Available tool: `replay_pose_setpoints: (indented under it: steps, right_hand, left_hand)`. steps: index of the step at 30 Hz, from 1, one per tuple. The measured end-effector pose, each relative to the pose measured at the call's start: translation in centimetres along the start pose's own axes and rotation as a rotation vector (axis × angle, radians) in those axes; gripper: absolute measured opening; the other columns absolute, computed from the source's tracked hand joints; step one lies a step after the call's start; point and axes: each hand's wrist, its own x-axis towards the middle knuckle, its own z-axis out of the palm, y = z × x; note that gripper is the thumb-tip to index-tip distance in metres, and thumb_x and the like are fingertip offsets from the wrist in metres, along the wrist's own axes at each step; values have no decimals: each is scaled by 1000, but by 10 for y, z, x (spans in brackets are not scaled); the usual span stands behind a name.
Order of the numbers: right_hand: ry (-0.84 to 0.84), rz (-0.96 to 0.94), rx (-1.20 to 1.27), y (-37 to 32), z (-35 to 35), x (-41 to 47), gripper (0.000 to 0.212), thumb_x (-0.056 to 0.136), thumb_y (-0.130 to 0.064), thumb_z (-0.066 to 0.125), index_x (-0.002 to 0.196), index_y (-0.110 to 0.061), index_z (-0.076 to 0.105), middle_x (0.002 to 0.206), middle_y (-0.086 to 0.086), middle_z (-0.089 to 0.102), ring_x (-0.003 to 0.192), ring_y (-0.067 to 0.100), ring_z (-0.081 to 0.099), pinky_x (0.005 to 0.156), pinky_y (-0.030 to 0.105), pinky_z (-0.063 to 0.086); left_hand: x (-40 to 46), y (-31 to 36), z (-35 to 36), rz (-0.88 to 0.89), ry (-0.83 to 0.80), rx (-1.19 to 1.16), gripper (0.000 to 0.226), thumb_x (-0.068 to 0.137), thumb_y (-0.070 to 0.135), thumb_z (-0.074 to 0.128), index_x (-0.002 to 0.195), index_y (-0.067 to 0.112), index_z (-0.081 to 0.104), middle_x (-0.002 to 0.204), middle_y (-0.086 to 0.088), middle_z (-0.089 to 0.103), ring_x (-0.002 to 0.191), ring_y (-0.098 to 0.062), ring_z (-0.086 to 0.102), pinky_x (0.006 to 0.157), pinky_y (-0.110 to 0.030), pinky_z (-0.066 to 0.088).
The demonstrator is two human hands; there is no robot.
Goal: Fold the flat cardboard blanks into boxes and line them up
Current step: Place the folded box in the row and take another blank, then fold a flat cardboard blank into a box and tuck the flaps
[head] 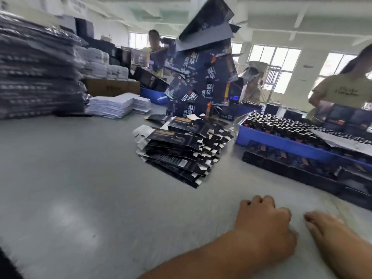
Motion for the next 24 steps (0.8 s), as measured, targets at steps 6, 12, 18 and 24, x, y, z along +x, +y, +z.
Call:
replay_pose_setpoints:
  steps: [6,12,18,24]
  right_hand:
    - [24,86,6,-17,-6,-9,37,107,-33,29,139,-31,47,149,-2,46,136,19,45,114,39,35]
    - [70,53,85,-29,-17,-36,34,107,-33,36,136,-30,52,150,-3,47,135,20,46,113,36,35]
    - [76,25,119,-35,-26,-48,33,106,-31,40,136,-29,54,152,-2,47,136,20,46,114,33,35]
    - [100,-15,130,-35,-27,-57,33,105,-27,44,134,-26,59,148,-3,51,136,19,47,113,34,36]
  left_hand:
    - [-2,-29,-20,-170,106,113,41,99,38,47,133,16,53,133,-15,47,124,-36,43,106,-55,32]
    - [-5,-65,-41,-480,263,167,43,96,34,45,136,17,47,140,-21,43,133,-40,35,113,-64,19]
    - [-5,-86,-42,-644,216,185,61,100,51,39,151,18,31,160,-30,17,151,-46,3,116,-68,0]
    - [-6,-48,-29,-370,54,252,62,99,60,32,144,19,44,153,-19,40,146,-41,21,115,-67,3]
